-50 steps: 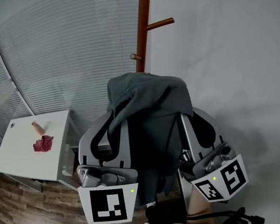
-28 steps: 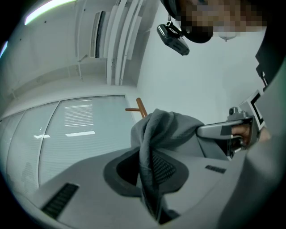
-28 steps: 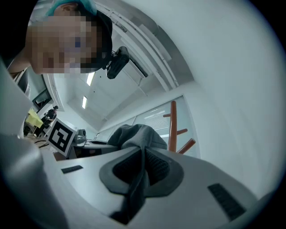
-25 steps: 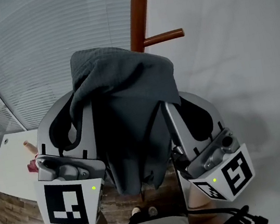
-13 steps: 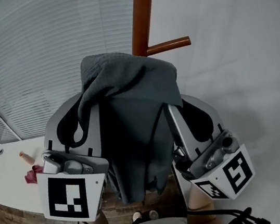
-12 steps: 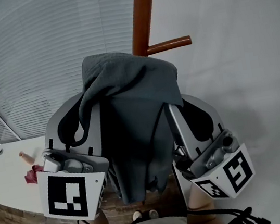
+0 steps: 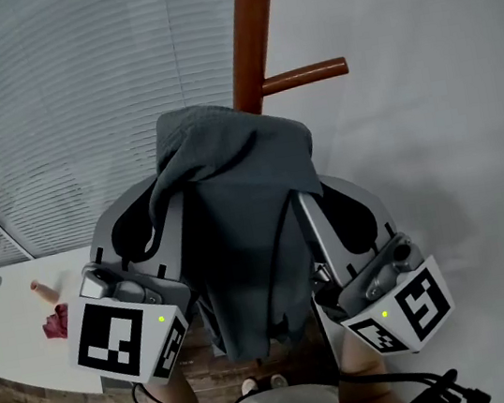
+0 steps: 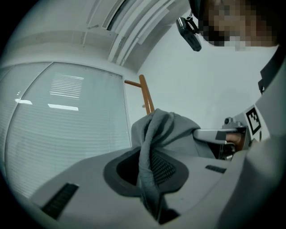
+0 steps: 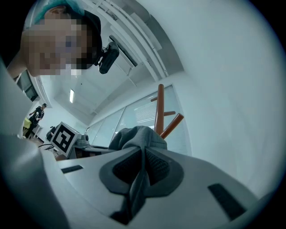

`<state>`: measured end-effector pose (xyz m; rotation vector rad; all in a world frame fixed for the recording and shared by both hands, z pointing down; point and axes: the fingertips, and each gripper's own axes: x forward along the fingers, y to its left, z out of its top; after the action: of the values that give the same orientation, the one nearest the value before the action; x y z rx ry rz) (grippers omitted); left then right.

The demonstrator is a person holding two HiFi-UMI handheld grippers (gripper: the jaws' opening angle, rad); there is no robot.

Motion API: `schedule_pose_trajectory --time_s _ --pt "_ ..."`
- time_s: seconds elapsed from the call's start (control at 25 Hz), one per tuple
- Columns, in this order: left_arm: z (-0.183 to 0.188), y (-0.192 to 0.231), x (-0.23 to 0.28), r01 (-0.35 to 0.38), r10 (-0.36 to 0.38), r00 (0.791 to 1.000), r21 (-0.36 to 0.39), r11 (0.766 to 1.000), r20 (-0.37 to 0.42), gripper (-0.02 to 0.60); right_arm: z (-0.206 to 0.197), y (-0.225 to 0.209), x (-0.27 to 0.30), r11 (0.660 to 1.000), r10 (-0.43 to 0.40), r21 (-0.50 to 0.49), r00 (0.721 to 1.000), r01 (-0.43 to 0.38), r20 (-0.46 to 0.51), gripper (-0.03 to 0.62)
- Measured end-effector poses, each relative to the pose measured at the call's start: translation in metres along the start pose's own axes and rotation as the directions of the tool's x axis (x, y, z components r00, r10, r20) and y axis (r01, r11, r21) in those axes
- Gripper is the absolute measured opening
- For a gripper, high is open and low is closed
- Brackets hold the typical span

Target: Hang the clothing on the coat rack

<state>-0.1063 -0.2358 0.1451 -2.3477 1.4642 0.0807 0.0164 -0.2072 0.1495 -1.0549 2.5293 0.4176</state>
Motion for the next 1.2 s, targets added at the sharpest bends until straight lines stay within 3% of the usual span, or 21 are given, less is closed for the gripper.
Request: schedule_pose_trajectory --time_s 1.2 --pt "-0.052 0.002 0.015 0.058 -0.069 0.994 -0.125 0.990 -0.082 0.040 -0.045 -0.008 0.009 0.999 -0.038 0.025 0.991 0.041 -0.129 0.028"
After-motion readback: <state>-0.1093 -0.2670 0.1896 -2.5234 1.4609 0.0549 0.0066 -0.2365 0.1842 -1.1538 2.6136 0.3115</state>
